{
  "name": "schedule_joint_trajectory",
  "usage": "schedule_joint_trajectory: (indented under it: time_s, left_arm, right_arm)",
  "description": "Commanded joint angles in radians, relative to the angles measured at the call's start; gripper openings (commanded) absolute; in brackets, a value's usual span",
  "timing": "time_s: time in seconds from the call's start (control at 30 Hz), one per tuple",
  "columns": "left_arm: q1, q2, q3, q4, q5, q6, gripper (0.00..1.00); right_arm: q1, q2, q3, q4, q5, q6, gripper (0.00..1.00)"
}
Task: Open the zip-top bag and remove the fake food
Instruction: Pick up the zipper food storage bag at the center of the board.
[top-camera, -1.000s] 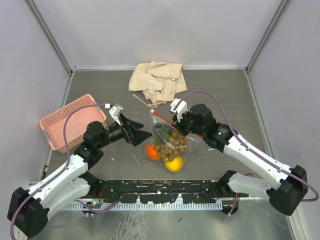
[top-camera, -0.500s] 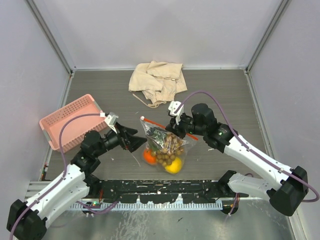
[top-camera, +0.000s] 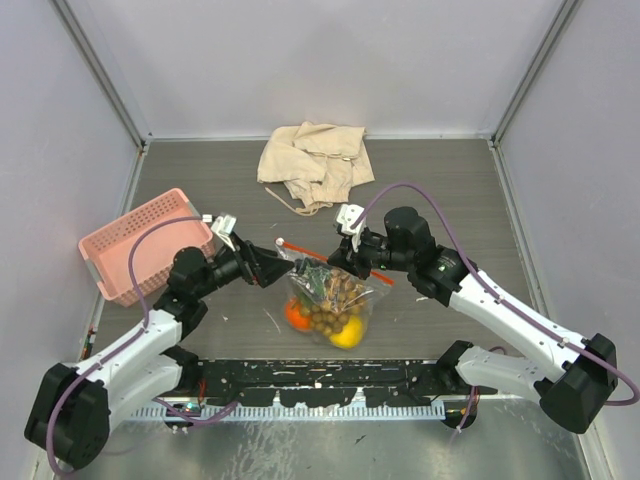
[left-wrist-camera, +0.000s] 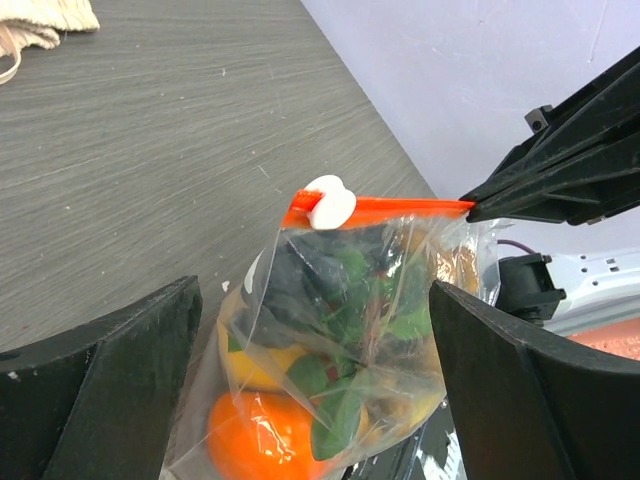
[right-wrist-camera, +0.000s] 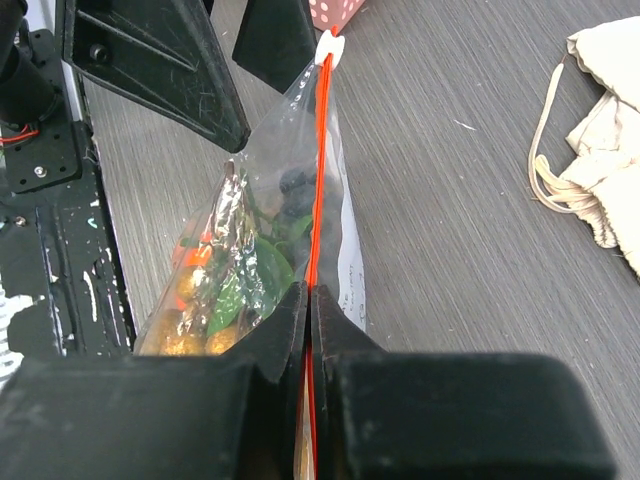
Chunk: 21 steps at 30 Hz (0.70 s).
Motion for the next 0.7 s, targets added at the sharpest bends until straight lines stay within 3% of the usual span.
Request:
schedule_joint_trajectory:
  time_s: [0.0,0.13,0.4,0.5,0.67]
  left_arm:
    - [0.007,0.012,0.026,0.143,0.044,-0.009,0.95]
    - [0.007,0.025,0.040,0.130,0.053,0.002,0.88]
    - [0.007,0.092,0.061,0.111,0.100,-0.011,0.58]
    - [0.007,0.109,0.074,0.098,0.109,-0.014,0.36]
    - [0.007,0.118,0.092,0.091,0.111,-0.027,0.14]
  right_arm:
    - [0.004,-0.033,0.030,0.070,-0.028,0.011,0.01]
    - [0.004,-0.024,0.030,0.071,-0.028,0.013,0.01]
    - [0.004,-0.016,0.026,0.071,-0.023,0.026,0.01]
    - [0.004,-0.013,0.027,0.064,-0.015,0.030,0.01]
    - [0.004,-0.004,0.038,0.033,0.008,0.036,0.02]
